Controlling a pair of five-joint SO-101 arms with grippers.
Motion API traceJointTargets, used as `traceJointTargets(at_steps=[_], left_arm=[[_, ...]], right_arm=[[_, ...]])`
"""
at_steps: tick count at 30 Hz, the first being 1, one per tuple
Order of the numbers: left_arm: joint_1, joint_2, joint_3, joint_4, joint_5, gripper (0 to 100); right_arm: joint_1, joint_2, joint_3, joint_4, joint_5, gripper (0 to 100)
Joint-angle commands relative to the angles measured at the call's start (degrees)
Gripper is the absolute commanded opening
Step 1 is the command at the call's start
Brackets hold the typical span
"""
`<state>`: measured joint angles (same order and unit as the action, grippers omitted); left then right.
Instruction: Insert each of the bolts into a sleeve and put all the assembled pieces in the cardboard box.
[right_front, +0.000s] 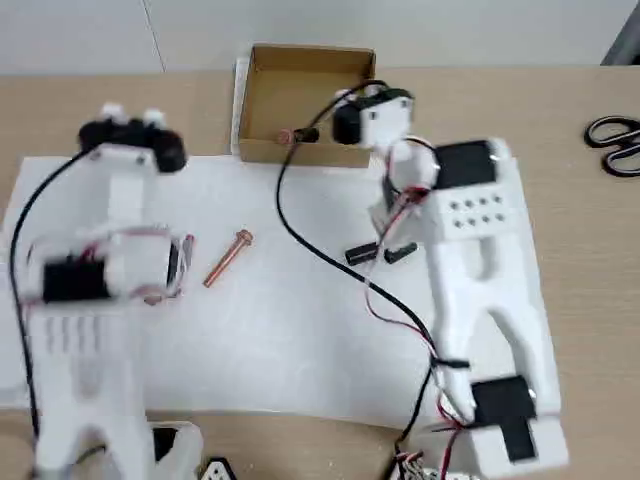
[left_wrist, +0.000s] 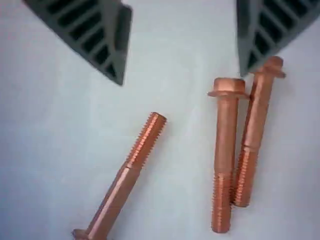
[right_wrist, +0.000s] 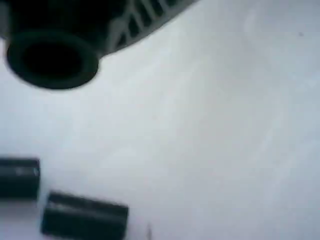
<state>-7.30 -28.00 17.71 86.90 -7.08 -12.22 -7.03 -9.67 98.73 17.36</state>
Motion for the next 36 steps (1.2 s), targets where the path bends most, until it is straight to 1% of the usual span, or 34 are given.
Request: traceJointTargets(at_steps=[1, 4, 6, 9, 13, 18, 23, 32, 36], left_arm=[[1.67, 15.21, -7.34, -0.18, -5.10, 14], [4.84, 25.49, -10.42, -0.09, -10.29, 14], [6.86, 31.30, -12.53, -0.26, -12.13, 14], [8.70, 38.33, -16.13, -1.32, -12.84, 14], [8.53, 45.54, -21.41, -3.52, -12.84, 14], [8.62, 51.87, -25.27, -3.96, -12.84, 14], [8.70, 55.38, -28.26, -3.96, -12.57, 14], [8.79, 56.53, -30.46, -4.57, -12.40, 14], [9.23, 56.70, -30.11, -4.84, -12.40, 11]], right_arm=[[1.80, -6.55, 3.87, 0.75, -1.23, 0.5], [2.95, -8.75, 6.77, 0.75, -2.46, 0.5], [3.74, -9.54, 7.56, 0.75, -2.73, 0.5], [4.88, -9.89, 7.74, 0.75, -2.73, 0.5], [5.32, -9.89, 7.74, 0.75, -2.73, 0.5], [5.05, -9.89, 7.74, 0.66, -3.52, 0.5], [4.88, -9.54, 7.74, 0.48, -4.13, 0.5], [4.88, -9.45, 7.74, 0.48, -4.13, 0.5], [4.88, -9.45, 7.74, 0.40, -4.13, 0.5]])
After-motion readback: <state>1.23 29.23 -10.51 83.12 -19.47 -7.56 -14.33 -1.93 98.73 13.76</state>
